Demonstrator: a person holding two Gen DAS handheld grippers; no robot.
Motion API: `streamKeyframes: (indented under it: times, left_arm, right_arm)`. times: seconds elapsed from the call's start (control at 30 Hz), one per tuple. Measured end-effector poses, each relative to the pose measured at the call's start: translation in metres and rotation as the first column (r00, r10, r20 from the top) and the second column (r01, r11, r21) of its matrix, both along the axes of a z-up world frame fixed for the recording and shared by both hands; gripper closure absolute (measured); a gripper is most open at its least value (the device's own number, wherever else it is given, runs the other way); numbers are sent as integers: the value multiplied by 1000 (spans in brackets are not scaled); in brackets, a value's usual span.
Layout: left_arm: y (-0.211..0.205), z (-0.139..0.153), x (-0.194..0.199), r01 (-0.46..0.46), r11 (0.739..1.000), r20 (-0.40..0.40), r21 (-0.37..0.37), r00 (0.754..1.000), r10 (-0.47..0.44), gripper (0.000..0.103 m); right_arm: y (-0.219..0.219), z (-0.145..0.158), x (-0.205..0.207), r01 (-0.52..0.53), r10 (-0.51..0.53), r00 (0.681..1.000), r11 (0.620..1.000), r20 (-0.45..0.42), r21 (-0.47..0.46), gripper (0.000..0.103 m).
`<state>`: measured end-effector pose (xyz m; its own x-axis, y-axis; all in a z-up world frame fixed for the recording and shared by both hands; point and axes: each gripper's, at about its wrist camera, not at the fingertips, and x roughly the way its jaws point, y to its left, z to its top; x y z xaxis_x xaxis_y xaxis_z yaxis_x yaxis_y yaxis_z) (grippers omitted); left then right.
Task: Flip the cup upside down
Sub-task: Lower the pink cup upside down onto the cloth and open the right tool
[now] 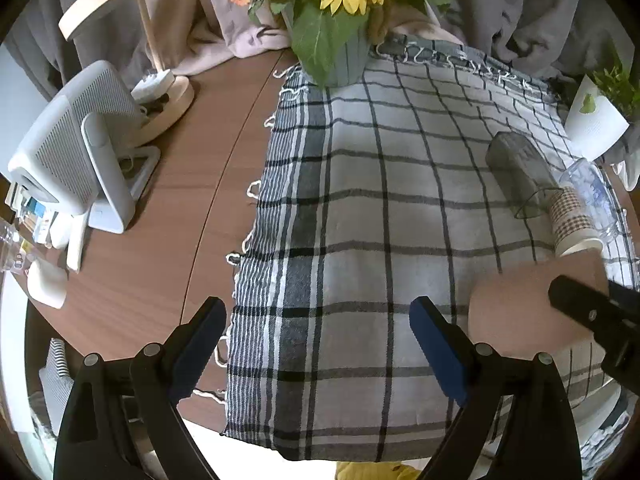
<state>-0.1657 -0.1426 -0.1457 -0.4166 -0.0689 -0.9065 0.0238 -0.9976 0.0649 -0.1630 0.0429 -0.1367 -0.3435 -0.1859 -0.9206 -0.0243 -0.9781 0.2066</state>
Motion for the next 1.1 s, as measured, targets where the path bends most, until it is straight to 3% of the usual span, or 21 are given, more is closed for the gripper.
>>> streamKeyframes:
  times: [0.17, 0.57, 0.73, 1.1]
  left_arm:
    - [0, 1, -4, -13, 1000, -3, 12, 1000, 13, 9]
    - [1, -1, -12, -30, 999, -9, 23, 1000, 30, 9]
    - [-2, -5, -16, -43, 999, -8, 10, 999, 43, 9]
    - [-13, -12, -20, -67, 998, 15, 0, 998, 67, 9]
  right_arm:
    - [-9, 6, -9, -13, 17, 998, 998, -56, 64, 39]
    - [-17, 5, -16, -35, 43, 998, 982, -43, 184, 39]
    - [-23, -7, -24, -54, 56, 998, 976, -1, 210, 39]
    - [-36, -13, -34, -66, 72, 997, 963, -14, 263, 39]
